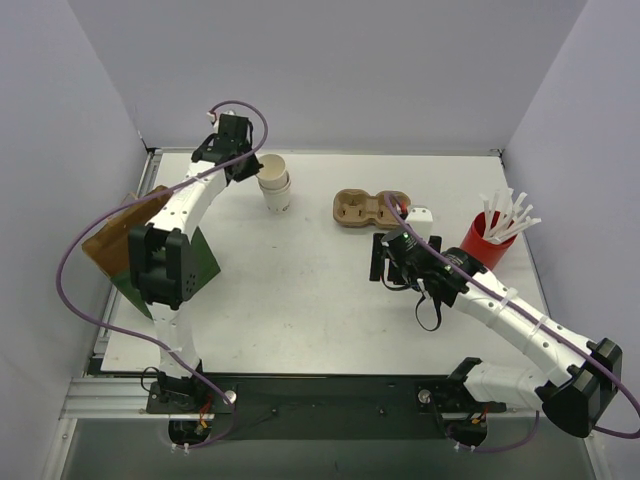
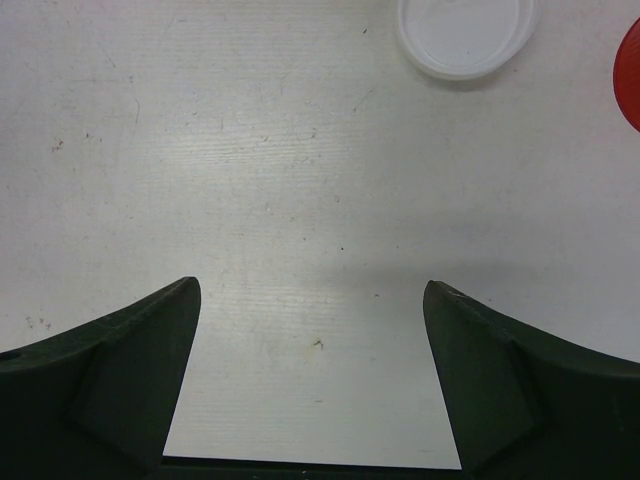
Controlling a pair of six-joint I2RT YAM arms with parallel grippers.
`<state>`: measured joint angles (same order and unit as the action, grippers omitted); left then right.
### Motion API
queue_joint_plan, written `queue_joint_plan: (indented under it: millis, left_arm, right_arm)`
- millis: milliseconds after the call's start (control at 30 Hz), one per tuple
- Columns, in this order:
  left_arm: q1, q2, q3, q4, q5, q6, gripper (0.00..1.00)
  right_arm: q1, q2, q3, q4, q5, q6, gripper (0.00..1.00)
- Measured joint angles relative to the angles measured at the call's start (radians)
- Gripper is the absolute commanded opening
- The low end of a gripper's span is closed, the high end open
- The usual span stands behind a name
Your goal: Pack the takeout coffee
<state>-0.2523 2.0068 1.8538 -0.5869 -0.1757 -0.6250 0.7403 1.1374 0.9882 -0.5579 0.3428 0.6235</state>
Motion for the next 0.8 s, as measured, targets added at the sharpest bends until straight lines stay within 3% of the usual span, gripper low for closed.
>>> queue_joint_plan:
  millis: [233, 567, 667, 800]
  left_arm:
    - [0.0, -0.013, 0.156, -0.023, 0.001, 0.058, 0.0]
    - [-0.021, -0.136, 0.216, -0.106, 0.058, 0.124, 0.0]
    - [-0.081, -0.216, 0.141, -0.127, 0.068, 0.141, 0.0]
    - [-0.261, -0.424, -0.165, -0.109, 0.089, 0.138, 0.0]
  right_arm:
    - [0.0, -0.001, 0.038, -0.004, 0.001, -0.022, 0.88]
    - [-0.002, -0.06, 0.067, -0.007, 0.071, -0.03, 0.86]
    - [-0.032, -0.073, 0.067, -0.007, 0.105, -0.034, 0.8]
    - [-0.112, -0.051, 0.068, -0.007, 0.13, -0.042, 0.72]
